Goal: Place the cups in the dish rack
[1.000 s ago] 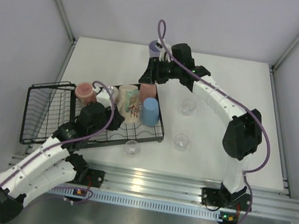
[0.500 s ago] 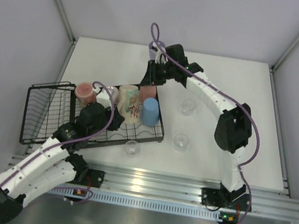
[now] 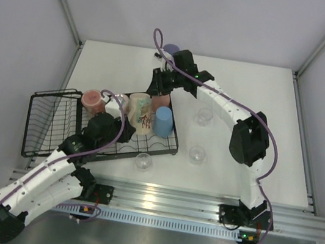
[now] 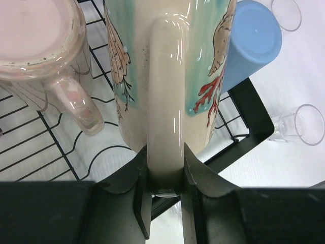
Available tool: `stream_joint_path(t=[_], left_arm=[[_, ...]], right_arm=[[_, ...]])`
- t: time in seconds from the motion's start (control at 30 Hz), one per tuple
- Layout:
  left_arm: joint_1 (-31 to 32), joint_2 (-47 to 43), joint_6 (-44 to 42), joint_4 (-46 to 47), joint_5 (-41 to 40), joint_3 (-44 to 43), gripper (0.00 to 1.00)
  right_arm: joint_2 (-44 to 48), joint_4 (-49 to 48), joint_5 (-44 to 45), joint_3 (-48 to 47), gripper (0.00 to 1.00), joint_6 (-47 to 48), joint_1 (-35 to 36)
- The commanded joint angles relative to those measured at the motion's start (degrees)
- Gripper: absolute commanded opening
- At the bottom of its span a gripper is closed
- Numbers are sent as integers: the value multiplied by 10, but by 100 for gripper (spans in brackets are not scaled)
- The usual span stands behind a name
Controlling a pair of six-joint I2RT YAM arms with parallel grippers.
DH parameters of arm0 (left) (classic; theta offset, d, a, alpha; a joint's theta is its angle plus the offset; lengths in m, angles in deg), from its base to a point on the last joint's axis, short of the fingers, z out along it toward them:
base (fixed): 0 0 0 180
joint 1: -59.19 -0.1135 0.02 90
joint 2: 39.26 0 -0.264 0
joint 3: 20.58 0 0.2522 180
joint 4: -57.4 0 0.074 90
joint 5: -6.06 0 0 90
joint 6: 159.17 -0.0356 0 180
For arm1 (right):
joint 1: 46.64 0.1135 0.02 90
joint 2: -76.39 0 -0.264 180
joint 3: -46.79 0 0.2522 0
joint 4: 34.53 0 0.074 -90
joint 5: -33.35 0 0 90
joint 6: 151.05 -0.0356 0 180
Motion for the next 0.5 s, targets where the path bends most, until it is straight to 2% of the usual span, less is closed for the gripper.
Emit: stream_joint_path(t=[0.0, 0.47], left_arm=[[5, -14, 6, 114, 4, -3, 0], [7, 3, 6, 113, 30, 21, 0]], right_arm=[[40, -75, -49, 21, 20, 10, 11], [74, -120, -76, 68, 18, 50, 31]])
